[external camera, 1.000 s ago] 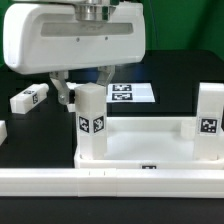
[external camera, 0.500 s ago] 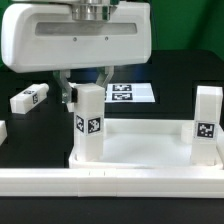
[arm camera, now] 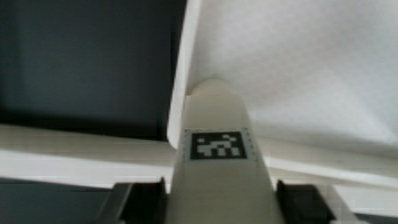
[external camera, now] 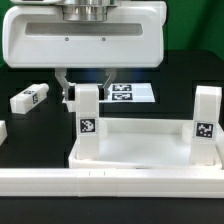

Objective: Assemble desk

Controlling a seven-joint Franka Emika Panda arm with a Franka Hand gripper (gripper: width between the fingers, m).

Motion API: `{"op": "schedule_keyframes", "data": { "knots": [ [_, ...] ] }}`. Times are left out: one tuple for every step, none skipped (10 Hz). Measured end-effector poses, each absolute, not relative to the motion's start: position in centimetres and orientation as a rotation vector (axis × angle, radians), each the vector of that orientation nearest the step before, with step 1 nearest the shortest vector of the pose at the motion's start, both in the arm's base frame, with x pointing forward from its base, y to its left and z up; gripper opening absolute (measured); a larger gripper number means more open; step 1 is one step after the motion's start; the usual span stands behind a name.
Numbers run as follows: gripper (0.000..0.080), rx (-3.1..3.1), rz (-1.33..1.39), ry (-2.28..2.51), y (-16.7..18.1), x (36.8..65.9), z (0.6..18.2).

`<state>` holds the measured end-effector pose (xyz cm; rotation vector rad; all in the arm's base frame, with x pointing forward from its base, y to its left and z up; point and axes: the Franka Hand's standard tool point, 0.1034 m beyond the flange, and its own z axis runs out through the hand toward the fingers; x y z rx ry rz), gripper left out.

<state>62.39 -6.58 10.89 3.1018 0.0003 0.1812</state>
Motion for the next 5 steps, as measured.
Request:
{"op": "schedule_keyframes", "data": {
  "knots": [
    [0.0294, 3.115, 0.179, -0.182, -6.62, 62.27, 10.85],
    [0.0294, 3.112, 0.18, -0.29, -6.57, 62.27, 10.84],
    [0.0294, 3.101, 0.181, -0.482, -6.55, 62.26, 10.81],
    [0.0294, 3.086, 0.178, -0.621, -6.52, 62.22, 10.78],
    [0.0294, 3.073, 0.177, -0.71, -6.49, 62.21, 10.78]
  ]
}}
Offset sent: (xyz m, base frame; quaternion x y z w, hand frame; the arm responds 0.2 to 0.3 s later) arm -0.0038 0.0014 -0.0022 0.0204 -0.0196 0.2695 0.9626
